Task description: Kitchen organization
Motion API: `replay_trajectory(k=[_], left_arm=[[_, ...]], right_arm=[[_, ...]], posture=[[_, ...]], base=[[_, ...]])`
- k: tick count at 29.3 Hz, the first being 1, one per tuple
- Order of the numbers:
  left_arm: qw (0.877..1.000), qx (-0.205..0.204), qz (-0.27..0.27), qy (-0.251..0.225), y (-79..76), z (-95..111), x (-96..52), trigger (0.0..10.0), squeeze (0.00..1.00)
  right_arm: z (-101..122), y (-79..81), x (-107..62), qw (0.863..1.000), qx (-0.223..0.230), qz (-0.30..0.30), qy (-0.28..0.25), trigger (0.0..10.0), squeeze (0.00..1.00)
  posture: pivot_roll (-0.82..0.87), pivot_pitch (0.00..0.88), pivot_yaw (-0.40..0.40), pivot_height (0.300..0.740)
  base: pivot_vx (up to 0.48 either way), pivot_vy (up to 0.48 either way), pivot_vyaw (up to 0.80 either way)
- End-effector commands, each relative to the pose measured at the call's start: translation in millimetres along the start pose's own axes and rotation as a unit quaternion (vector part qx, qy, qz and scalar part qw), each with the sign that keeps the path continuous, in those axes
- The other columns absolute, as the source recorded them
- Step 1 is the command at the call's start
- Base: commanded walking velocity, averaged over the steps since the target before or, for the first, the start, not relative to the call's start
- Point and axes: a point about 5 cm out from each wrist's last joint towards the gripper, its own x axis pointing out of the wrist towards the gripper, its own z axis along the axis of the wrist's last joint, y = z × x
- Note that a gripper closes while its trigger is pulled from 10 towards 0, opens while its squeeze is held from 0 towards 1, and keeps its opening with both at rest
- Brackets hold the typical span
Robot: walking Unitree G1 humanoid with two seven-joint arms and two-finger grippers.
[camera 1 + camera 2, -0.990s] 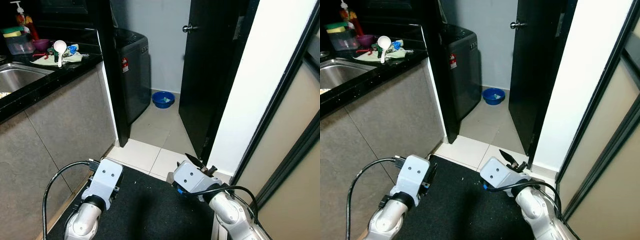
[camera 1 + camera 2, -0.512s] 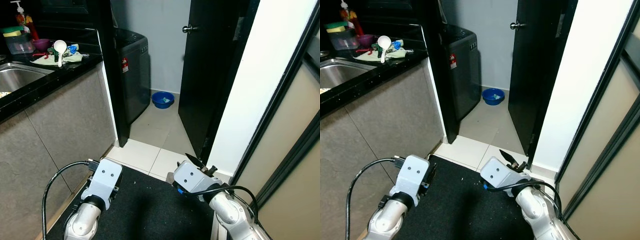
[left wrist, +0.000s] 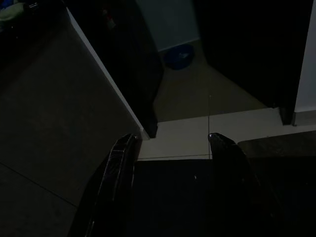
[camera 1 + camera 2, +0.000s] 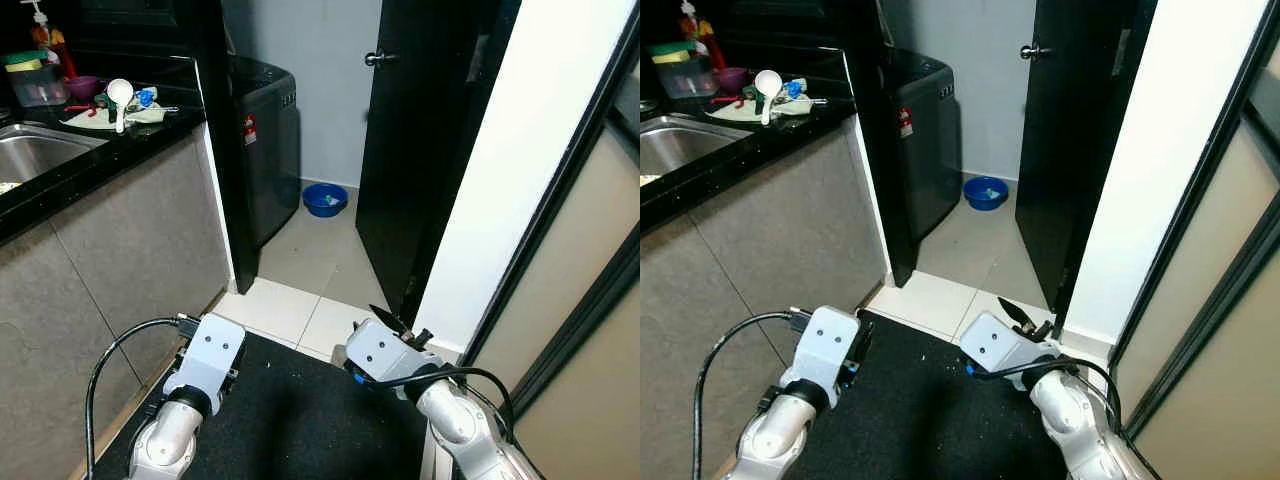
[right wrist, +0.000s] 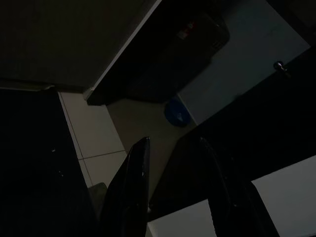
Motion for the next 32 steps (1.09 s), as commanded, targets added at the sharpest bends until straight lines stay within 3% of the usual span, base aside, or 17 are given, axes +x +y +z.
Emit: replay_trajectory(k=[1,32], left_arm=[[1.0,0.004,0.005,0.008,2.9,-4.7,-1.9,10.0,0.0],[1.0,0.007,0.006,0.011,4.4,-4.3,-4.1,10.0,0.0]], right_arm=[[0.1,-0.9,0.3,1.0,0.004,-0.002,-0.002,10.0,0.0],[1.1,-0.5,-0.7,1.0,0.011,-0.003,0.0,10.0,0.0]], posture=[[-0.06,0.0,0.003,0.74],[-0.07,0.0,0.002,0.74]], base=[[0.0,0.0,0.0],[0.0,0.0,0.0]])
